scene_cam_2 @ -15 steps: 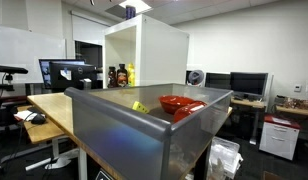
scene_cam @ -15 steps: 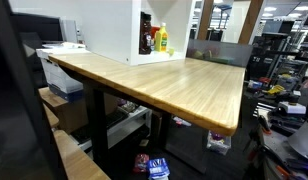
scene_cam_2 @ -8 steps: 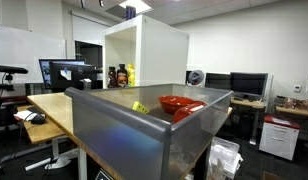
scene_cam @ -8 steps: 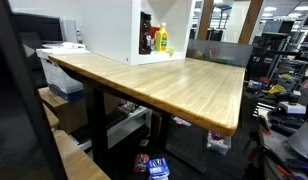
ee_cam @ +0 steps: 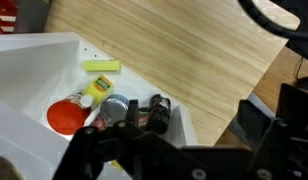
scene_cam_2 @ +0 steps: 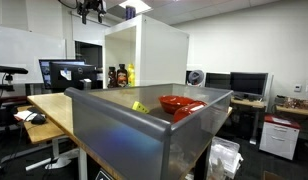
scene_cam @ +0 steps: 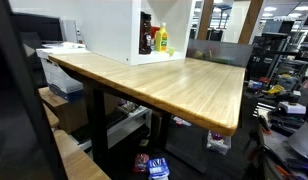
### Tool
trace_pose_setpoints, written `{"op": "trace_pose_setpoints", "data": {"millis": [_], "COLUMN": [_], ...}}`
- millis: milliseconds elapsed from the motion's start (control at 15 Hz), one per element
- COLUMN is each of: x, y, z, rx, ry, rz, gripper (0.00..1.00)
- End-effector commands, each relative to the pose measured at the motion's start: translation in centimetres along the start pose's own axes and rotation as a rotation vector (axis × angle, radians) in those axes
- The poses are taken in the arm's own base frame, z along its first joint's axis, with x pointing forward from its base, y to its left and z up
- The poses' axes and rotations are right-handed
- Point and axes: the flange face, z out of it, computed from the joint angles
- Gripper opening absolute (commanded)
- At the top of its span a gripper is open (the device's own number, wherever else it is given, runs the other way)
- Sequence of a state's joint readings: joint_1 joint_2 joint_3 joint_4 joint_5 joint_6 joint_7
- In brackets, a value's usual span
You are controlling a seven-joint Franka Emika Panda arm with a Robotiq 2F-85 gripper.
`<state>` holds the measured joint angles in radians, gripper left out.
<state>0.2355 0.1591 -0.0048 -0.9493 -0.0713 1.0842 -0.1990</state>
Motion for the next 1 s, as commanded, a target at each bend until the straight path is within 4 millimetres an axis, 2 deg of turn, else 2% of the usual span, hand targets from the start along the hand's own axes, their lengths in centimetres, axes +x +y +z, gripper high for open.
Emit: {"op": "trace_pose_setpoints", "data": {"millis": [0,200,600,933], "x": [-0.4,-0.1,0.0,-1.5], "y": [-1.1,-1.6,-2.3,-3.1], "z": [3.3,5.3,7.3,9.7], "rx": [0.012,0.005,-0.037,-0.075], "ry": [-0.070,-0.054,0.114,0.230], "rz": [0.048,0.083,0.163,0.224], "gripper": [1.00,1.00,1.00,1.00]}}
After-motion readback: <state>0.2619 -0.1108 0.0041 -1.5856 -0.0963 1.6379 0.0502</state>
